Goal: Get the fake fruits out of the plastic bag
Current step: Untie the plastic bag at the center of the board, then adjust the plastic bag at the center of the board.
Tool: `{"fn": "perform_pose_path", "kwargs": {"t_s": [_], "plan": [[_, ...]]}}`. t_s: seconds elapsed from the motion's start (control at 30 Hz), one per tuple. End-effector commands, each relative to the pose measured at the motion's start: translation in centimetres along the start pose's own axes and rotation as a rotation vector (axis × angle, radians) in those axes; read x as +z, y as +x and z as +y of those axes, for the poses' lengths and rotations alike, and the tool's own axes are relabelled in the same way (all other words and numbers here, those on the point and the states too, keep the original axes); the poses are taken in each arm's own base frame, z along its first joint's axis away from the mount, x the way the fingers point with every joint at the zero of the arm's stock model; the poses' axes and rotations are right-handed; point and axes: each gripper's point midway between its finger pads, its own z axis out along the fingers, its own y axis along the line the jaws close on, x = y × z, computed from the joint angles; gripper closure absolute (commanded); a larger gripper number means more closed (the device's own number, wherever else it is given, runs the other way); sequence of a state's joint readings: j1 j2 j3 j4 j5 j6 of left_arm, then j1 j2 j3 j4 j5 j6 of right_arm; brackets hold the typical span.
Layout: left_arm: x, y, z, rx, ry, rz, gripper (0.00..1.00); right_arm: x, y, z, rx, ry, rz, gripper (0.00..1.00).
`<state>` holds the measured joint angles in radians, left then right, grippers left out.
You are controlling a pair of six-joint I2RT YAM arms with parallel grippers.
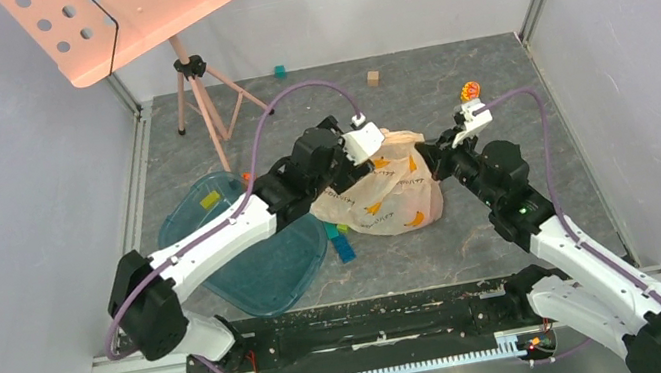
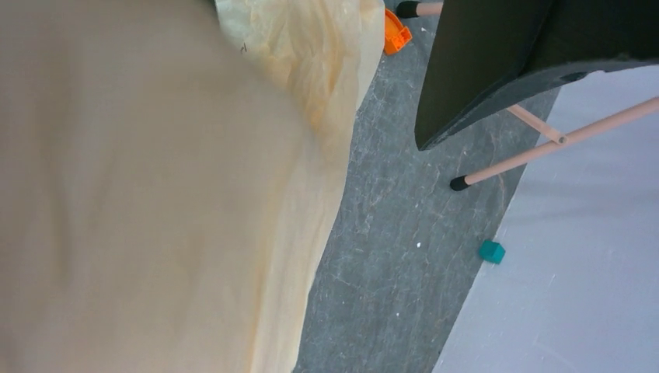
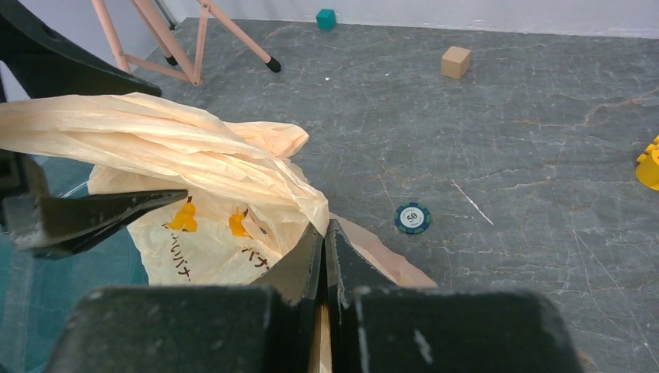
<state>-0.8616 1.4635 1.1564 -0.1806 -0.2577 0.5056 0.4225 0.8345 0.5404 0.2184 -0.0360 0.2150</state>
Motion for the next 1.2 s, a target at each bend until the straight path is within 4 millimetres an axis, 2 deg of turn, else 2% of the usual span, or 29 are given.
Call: {"fn": "perform_pose_path", "kwargs": {"t_s": [0.0, 0.1, 0.13, 0.17, 0.2, 0.23, 0.4, 0.5, 0.57, 0.63, 0.67, 0.7, 0.73, 0.8, 0.93, 1.17], "plan": [[1.0, -2.4, 1.5, 0.015, -0.059, -0.037, 0.22, -0.3, -2.3, 0.7, -0.019, -0.030, -0.055, 1.00], [1.5, -2.4, 1.5, -0.018, -0.060, -0.009, 0.46, -0.5, -2.4, 0.6, -0.021, -0.022, -0.058, 1.00], [1.5, -2.6, 1.7, -0.031, -0.062, -0.003, 0.57, -0.5, -2.5, 0.5, -0.021, -0.014, -0.062, 1.00], [1.3, -2.7, 1.9, -0.043, -0.067, -0.001, 0.81, -0.6, -2.5, 0.3, -0.018, -0.006, -0.065, 1.00], [1.1, -2.8, 2.4, -0.064, -0.097, -0.001, 0.92, -0.7, -2.5, 0.2, -0.016, -0.001, -0.068, 1.00], [0.8, -3.0, 3.0, -0.095, -0.129, -0.005, 0.98, -0.7, -2.6, 0.1, -0.009, 0.007, -0.071, 1.00], [-1.8, -3.6, 5.6, -0.251, -0.263, -0.059, 0.98, -1.2, -2.7, -1.5, 0.048, 0.106, -0.093, 1.00], [-3.3, -3.8, 5.6, -0.367, -0.269, -0.121, 0.98, -1.6, -2.8, -2.0, 0.052, 0.133, -0.122, 0.98], [-3.9, -4.1, 5.1, -0.415, -0.239, -0.162, 0.98, -1.8, -3.3, -1.6, 0.002, 0.102, -0.139, 0.84], [-4.4, -4.7, 4.4, -0.437, -0.187, -0.201, 0.98, -1.8, -3.8, 0.1, -0.118, -0.008, -0.144, 0.63], [-4.5, -4.8, 4.2, -0.441, -0.173, -0.211, 0.98, -1.8, -3.9, 0.9, -0.176, -0.060, -0.141, 0.49], [-4.6, -5.0, 4.0, -0.443, -0.159, -0.221, 0.98, -1.8, -3.9, 1.9, -0.231, -0.121, -0.135, 0.41], [-4.7, -5.2, 4.0, -0.449, -0.155, -0.232, 0.98, -1.8, -4.0, 2.6, -0.302, -0.174, -0.125, 0.33], [-4.9, -5.4, 4.0, -0.455, -0.156, -0.251, 0.98, -1.7, -4.0, 3.3, -0.376, -0.223, -0.103, 0.25], [-5.0, -5.5, 3.9, -0.459, -0.148, -0.262, 0.98, -0.9, -4.2, 4.1, -0.485, -0.291, -0.076, 0.20], [-4.9, -5.7, 3.8, -0.467, -0.140, -0.266, 0.98, 1.8, -5.1, 3.6, -0.579, -0.265, -0.047, 0.19]]}}
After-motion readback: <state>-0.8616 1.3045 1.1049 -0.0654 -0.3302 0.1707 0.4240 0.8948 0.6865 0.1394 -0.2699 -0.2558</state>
